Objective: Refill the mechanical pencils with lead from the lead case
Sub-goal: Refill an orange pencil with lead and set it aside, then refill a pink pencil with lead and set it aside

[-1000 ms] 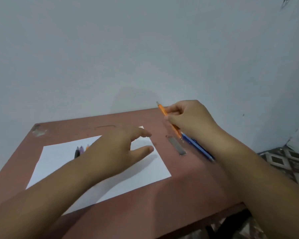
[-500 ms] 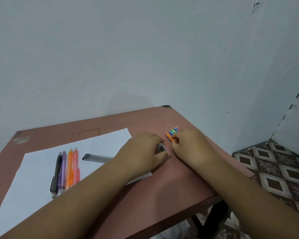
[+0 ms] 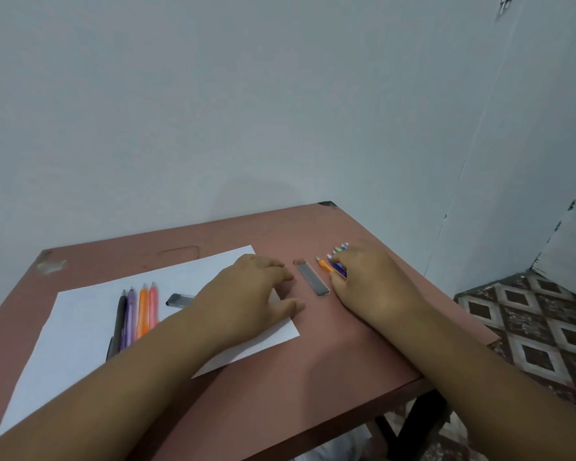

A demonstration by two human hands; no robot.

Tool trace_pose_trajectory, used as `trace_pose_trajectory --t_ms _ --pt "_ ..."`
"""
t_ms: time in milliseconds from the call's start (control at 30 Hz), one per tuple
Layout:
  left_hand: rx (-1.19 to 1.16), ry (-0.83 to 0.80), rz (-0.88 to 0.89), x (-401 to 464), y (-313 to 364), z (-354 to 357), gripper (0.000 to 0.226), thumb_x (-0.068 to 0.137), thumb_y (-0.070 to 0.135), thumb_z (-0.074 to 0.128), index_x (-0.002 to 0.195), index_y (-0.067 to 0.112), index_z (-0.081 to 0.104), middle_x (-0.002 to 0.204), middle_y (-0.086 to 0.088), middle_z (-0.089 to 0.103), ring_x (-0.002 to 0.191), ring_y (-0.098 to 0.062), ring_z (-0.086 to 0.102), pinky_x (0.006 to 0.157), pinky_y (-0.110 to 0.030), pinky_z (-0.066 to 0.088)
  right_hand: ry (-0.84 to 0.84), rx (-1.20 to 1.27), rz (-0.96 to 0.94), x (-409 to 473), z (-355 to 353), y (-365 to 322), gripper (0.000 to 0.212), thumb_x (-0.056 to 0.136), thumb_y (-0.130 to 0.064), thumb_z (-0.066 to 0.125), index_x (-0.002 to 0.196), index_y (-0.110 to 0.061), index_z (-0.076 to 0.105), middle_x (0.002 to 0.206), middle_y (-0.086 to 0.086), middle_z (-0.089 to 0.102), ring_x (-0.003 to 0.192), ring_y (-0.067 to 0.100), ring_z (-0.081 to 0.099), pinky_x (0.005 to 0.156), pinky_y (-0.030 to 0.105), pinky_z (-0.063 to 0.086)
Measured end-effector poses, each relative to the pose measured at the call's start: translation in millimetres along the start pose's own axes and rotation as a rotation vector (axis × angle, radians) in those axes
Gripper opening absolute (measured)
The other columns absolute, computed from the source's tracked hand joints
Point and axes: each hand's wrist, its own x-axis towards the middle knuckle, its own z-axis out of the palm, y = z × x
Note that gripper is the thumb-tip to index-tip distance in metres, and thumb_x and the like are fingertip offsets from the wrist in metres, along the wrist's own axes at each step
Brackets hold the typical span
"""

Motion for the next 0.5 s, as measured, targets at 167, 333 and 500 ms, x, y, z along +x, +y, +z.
trace_pose_trajectory --t_ms 167,333,500 --pt "0.018 0.017 -0.083 -32.3 -38.3 -21.7 0.051 0.092 0.062 0.054 0.137 0.038 0.056 0.148 0.023 0.045 0.139 -0.002 0.034 0.111 -0.023 0.029 0.076 0.086 -0.138 -0.7 1.7 -20.0 0.018 0.096 -0.025 0.058 0.083 -0.018 0.068 0.082 -0.009 0.052 0.085 0.019 0.053 0.076 0.031 0.044" --pt "0.001 0.067 -0.193 -73.0 -84.9 -44.0 0.079 0.072 0.091 0.036 0.131 0.044 0.058 0.138 0.029 0.049 0.128 0.005 0.043 0.106 -0.023 0.039 0.030 0.169 -0.310 2.7 7.1 -63.9 0.020 0.099 -0.027 0.057 0.111 -0.023 0.073 0.113 -0.007 0.065 0.100 0.012 0.058 0.087 0.022 0.043" --pt "0.012 0.100 -0.283 -116.4 -114.9 -61.4 0.062 0.080 0.077 0.049 0.132 0.044 0.058 0.139 0.025 0.052 0.122 0.001 0.049 0.106 -0.031 0.044 -0.034 0.268 -0.466 15.6 23.2 -109.3 0.027 0.103 -0.031 0.054 0.127 -0.033 0.067 0.124 -0.014 0.059 0.118 0.007 0.050 0.092 0.022 0.039"
